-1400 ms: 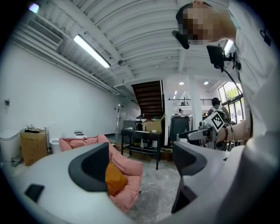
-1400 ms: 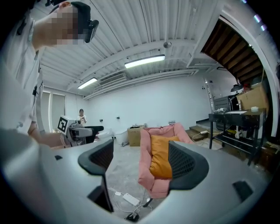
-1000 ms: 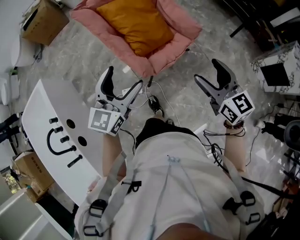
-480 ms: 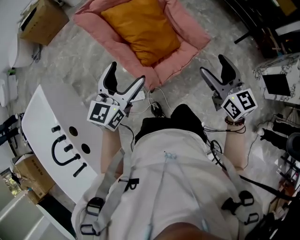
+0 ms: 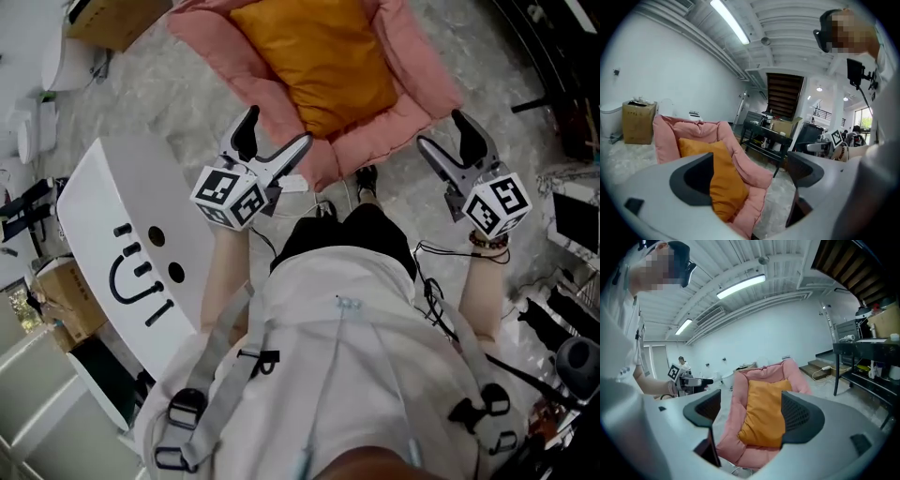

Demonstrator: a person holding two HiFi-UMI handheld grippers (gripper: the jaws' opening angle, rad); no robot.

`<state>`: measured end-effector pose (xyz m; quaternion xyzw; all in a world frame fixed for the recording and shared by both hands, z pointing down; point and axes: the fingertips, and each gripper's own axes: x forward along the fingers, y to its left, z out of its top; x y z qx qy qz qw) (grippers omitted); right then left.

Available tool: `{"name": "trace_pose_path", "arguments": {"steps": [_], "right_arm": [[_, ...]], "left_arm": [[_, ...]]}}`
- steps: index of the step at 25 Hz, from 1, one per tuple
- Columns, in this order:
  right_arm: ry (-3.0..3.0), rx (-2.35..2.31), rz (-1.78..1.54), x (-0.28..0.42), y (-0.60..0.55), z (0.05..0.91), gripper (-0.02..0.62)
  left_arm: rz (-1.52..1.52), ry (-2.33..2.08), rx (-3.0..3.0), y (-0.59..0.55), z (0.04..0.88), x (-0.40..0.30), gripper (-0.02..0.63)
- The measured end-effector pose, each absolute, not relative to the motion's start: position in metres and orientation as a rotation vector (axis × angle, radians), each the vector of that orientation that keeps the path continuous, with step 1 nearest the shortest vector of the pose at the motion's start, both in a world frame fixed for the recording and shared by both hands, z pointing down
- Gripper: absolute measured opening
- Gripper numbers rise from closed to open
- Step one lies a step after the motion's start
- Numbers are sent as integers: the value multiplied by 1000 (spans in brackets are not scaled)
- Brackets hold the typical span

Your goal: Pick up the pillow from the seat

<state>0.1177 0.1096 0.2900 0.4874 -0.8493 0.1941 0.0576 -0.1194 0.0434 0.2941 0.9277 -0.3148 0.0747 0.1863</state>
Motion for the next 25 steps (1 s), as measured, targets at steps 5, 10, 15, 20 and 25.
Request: {"name": "trace_pose_path", "arguments": {"steps": [5,10,15,20,25], "right_arm": [[-2589,1425,623,154,36,314,383],[-2569,1335,690,182,-18,349,383],[-2527,1198,778,183,-42,397,383],[-2503,1086,798,177,-80,436,383],[-2490,1017,851,176,-116,475,383]], "left_arm": [[406,-940,2556,-1,329,-109,483],[510,-926,2479,-33,374,-81,483],[508,-966,2380,-58,415,-74,483],[488,-961,2261,-92,450,-97,486],[489,-1001,2208,-114,478,-108,495]]}}
